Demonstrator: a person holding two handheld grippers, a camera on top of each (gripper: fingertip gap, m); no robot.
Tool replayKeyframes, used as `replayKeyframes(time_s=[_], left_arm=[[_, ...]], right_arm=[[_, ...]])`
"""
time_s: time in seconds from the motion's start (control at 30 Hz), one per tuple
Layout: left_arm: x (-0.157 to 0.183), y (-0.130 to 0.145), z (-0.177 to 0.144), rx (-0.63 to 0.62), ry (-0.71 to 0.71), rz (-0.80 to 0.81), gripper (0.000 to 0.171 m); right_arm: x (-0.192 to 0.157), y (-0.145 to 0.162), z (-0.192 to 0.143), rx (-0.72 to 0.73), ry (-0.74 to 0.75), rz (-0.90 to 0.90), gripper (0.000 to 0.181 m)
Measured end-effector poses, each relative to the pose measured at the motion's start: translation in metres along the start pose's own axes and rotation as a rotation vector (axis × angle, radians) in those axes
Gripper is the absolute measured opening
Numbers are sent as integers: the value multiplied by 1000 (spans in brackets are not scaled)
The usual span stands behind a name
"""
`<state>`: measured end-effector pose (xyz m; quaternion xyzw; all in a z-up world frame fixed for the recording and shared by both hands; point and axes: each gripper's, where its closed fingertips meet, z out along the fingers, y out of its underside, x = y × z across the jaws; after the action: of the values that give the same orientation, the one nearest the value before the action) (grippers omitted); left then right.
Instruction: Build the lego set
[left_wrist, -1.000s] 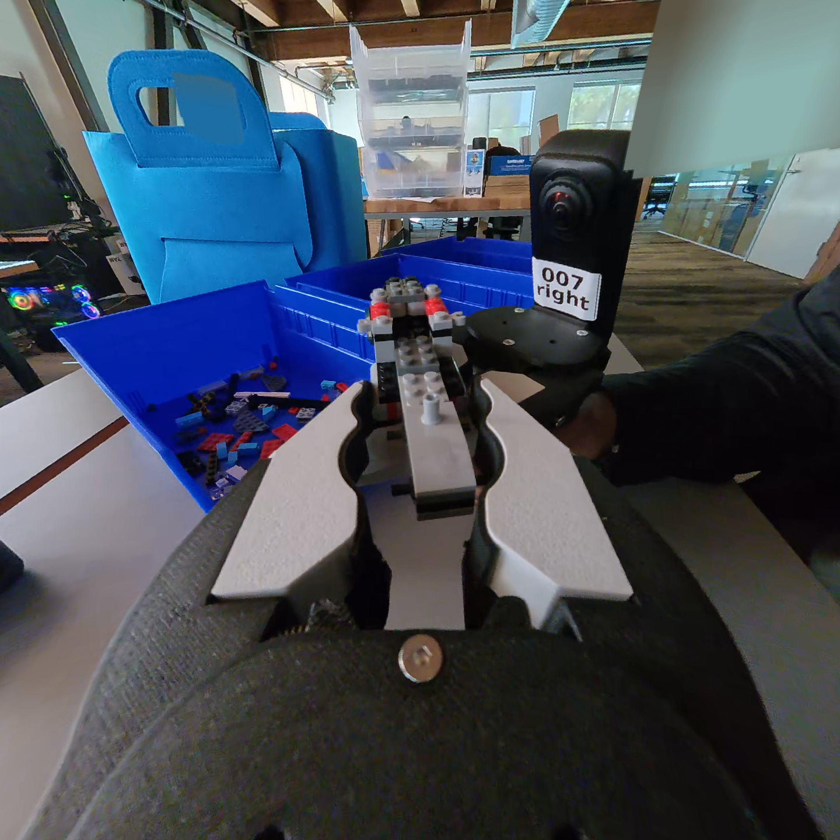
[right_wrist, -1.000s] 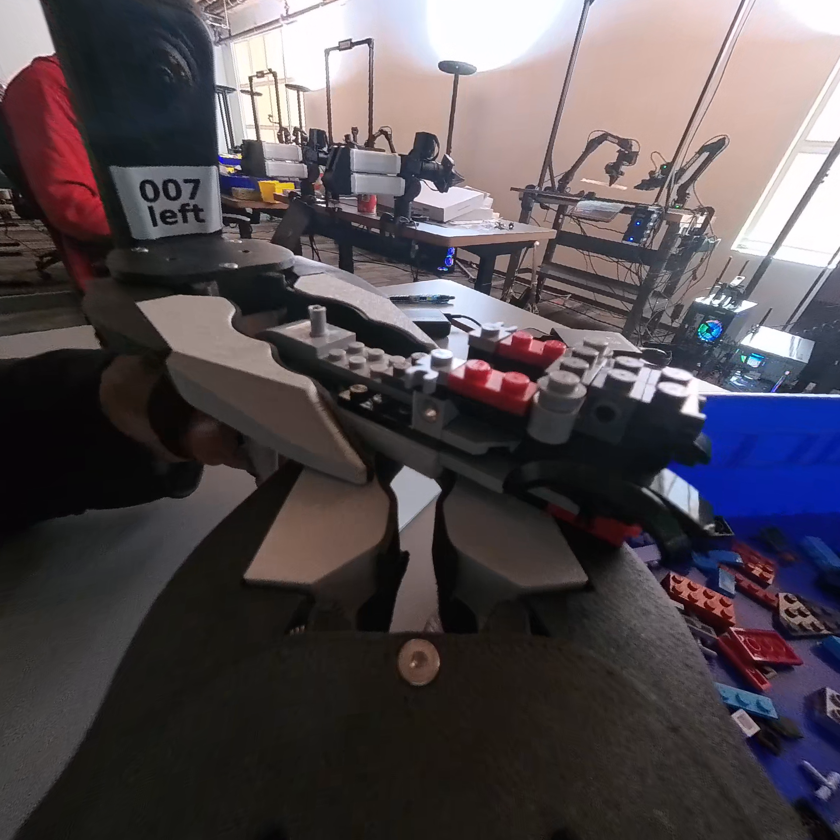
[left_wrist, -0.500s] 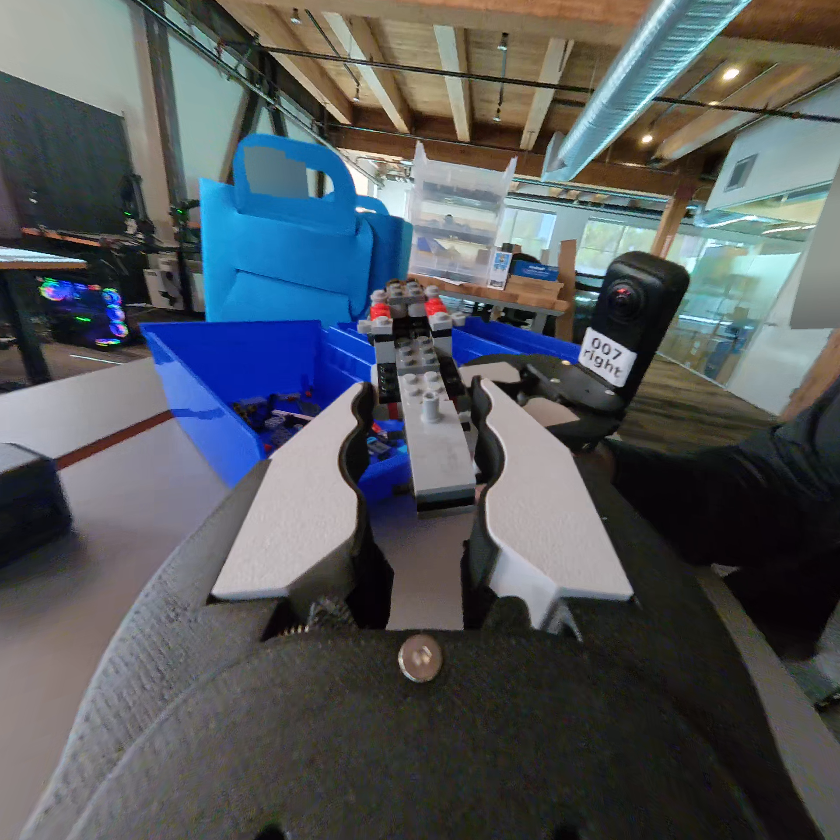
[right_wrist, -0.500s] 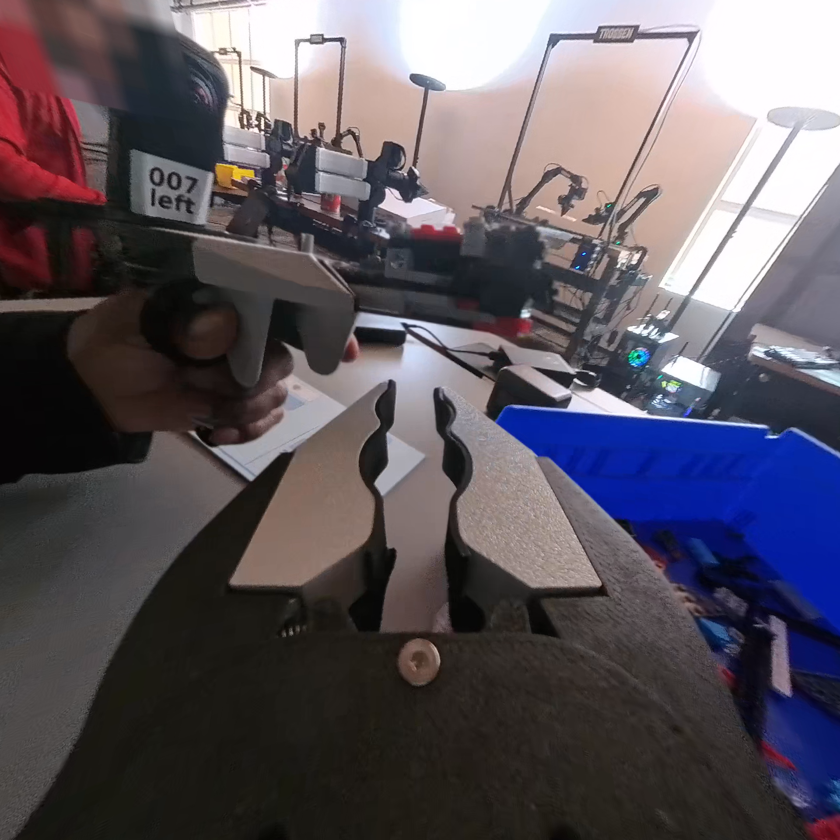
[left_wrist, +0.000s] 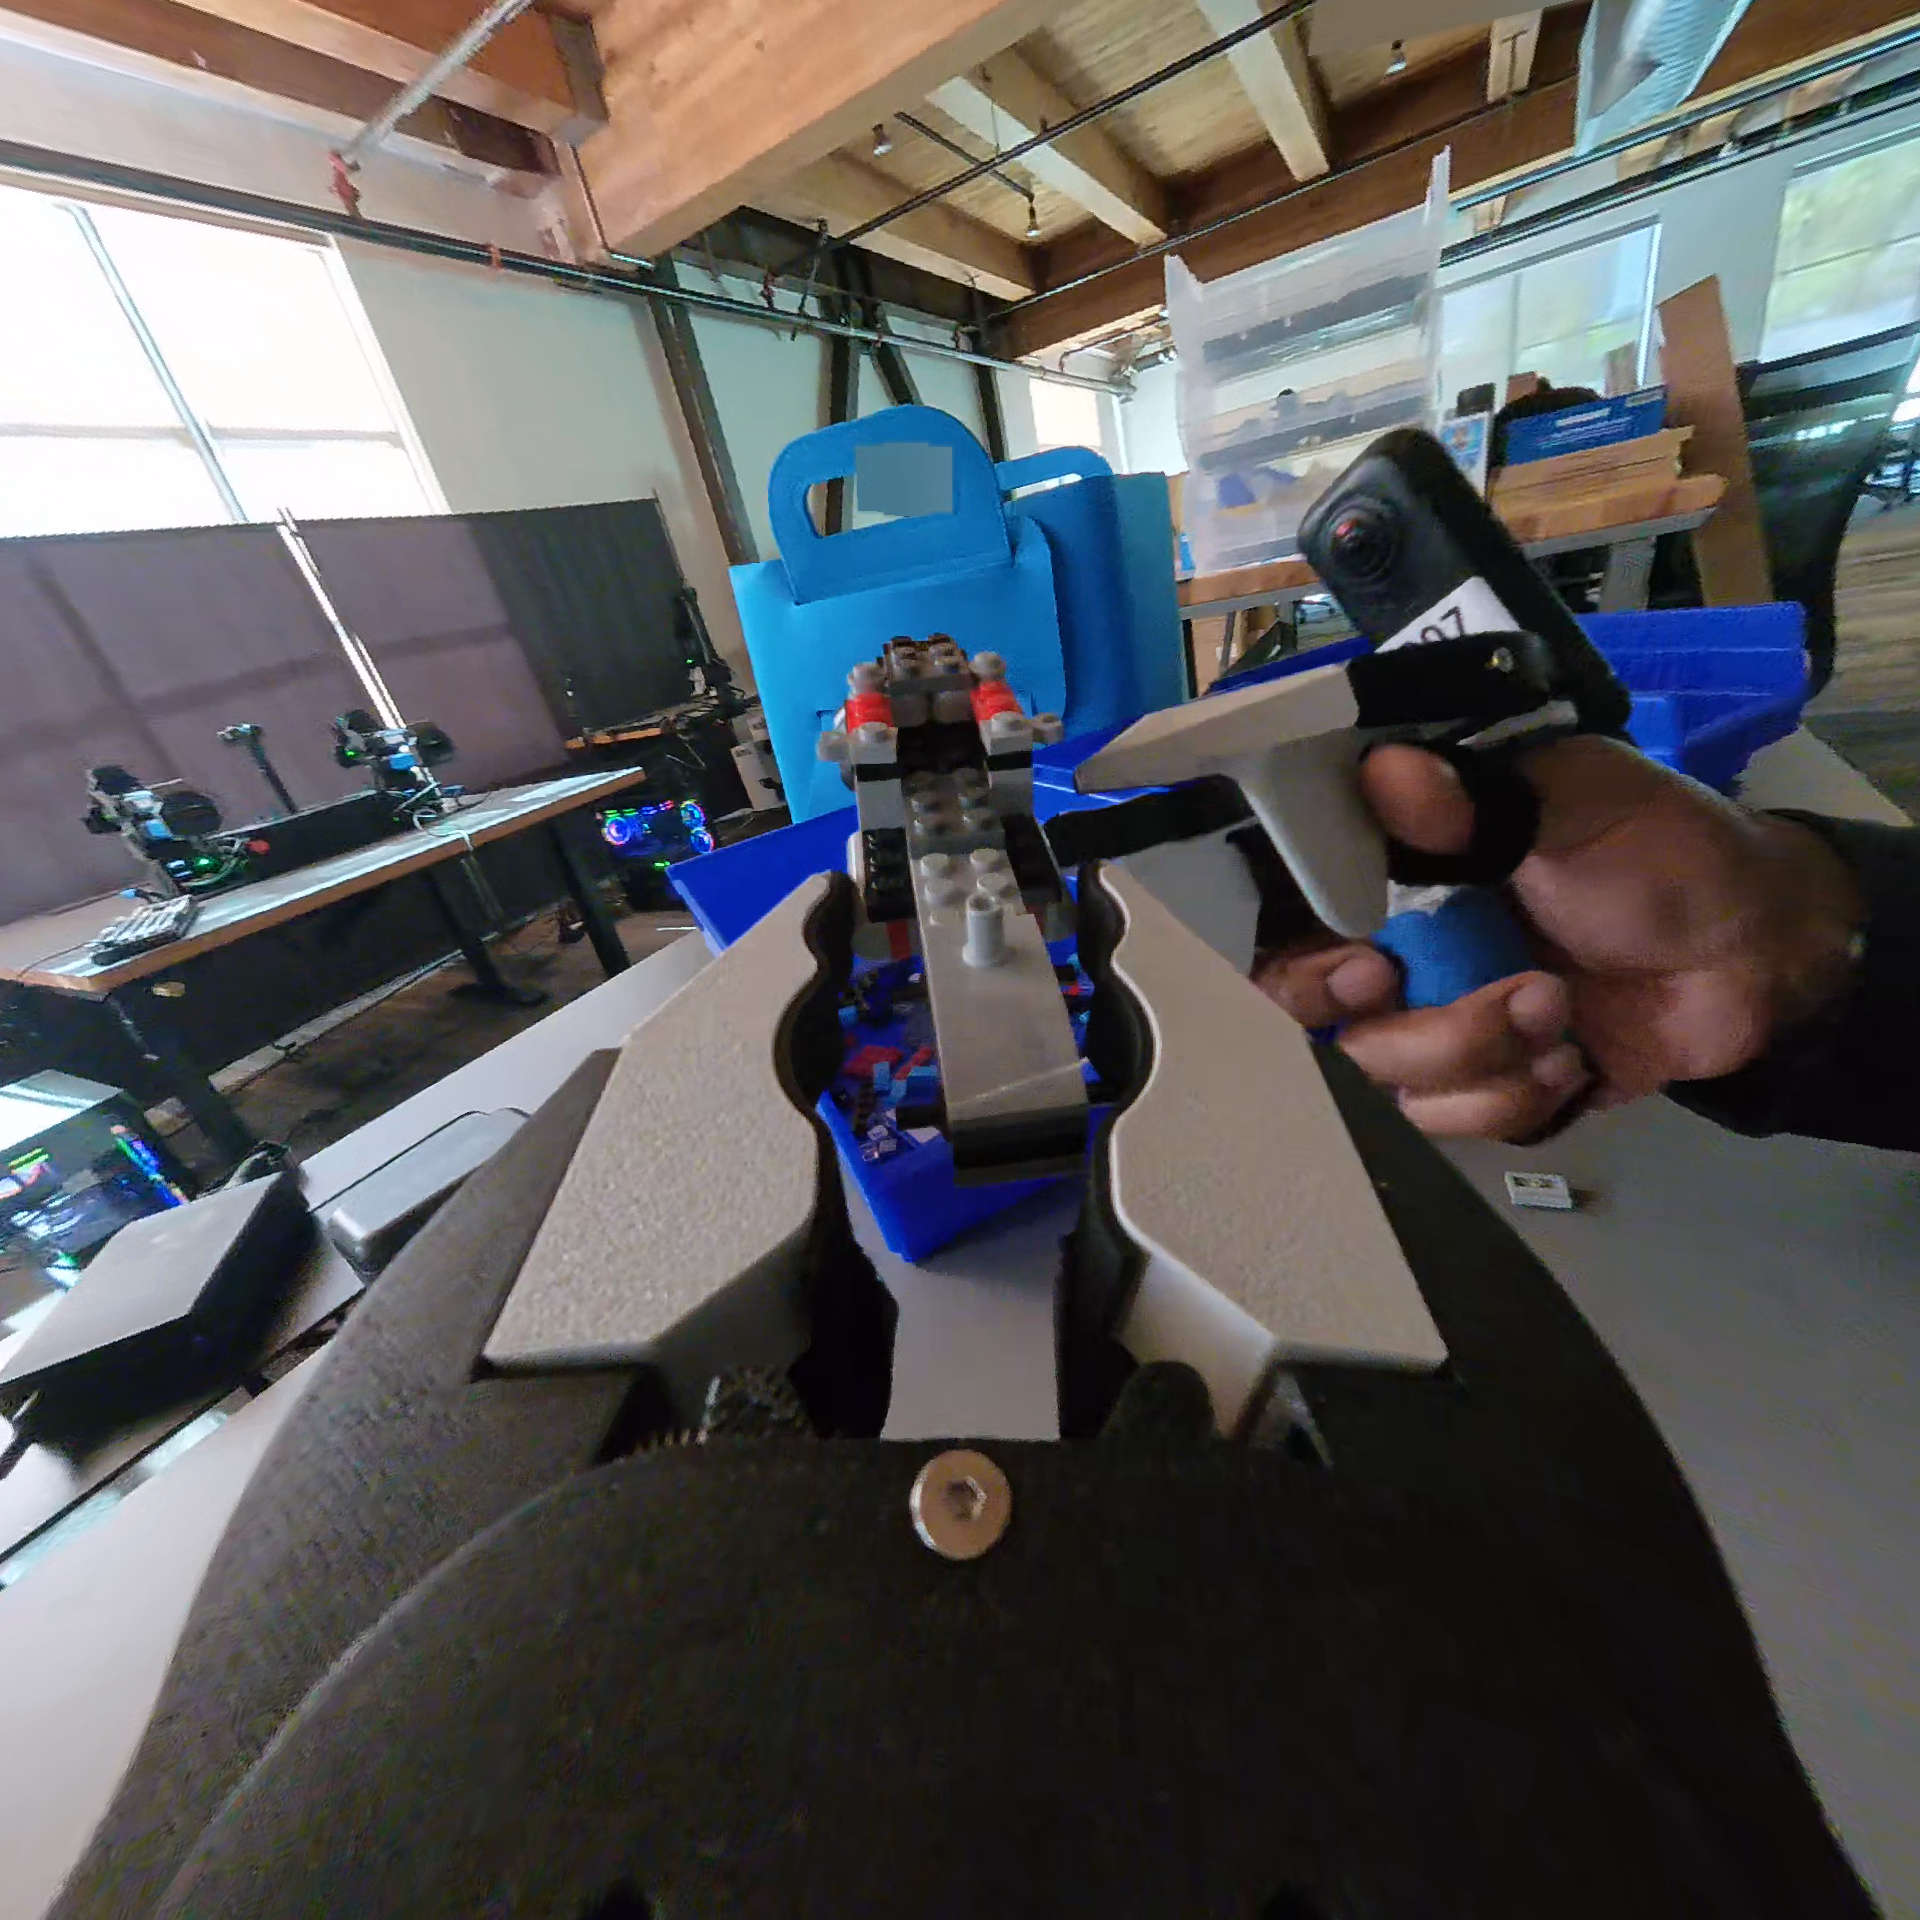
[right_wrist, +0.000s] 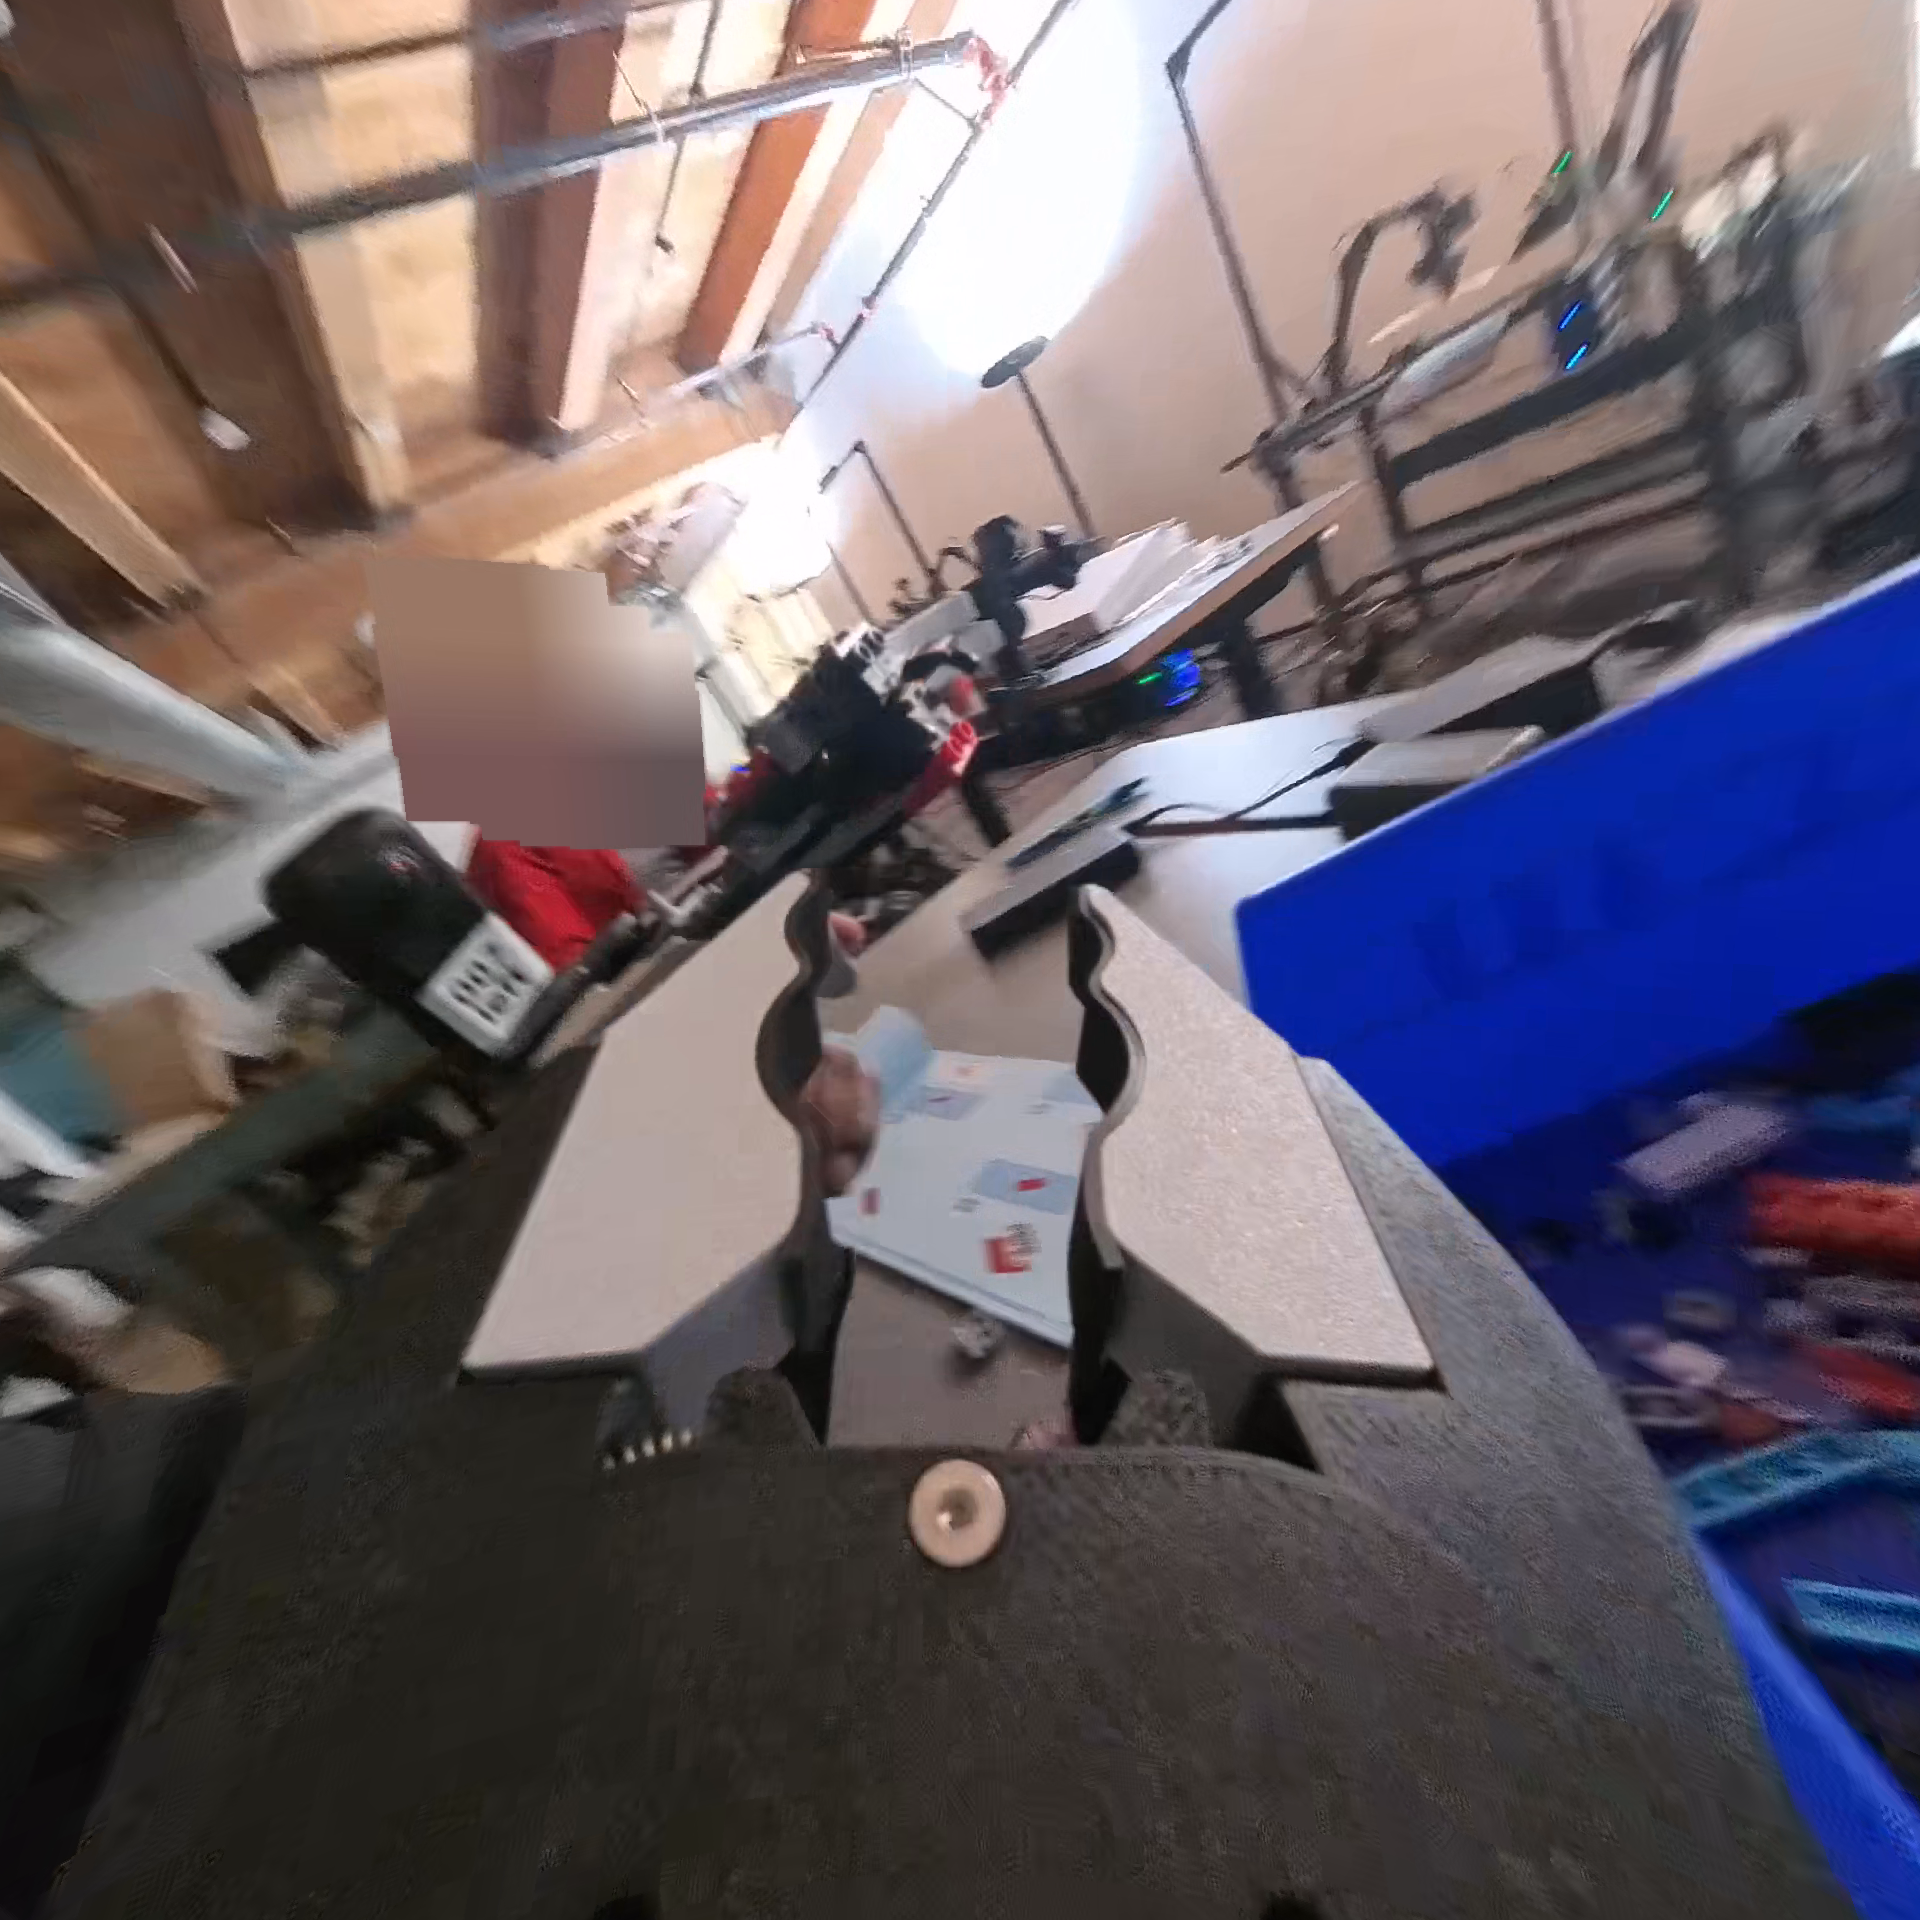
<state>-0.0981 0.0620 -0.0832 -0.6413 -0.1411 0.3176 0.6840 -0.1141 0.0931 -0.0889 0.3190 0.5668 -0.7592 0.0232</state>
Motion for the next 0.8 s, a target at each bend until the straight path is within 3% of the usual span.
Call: replayKeyframes(time_s=[0.1, 0.27, 0.5, 0.8], left_arm=[[2, 5, 4, -17, -26, 24, 43], [6, 11, 9, -37, -48, 18, 43], [7, 18, 12, -67, -82, 39, 43], [11, 22, 16, -87, -59, 33, 44]], right_arm=[[-11, 11, 8, -35, -75, 147, 55], [-21, 29, 21, -96, -92, 233, 54], [-19, 25, 22, -41, -135, 387, 36], [-17, 25, 20, -25, -159, 332, 24]])
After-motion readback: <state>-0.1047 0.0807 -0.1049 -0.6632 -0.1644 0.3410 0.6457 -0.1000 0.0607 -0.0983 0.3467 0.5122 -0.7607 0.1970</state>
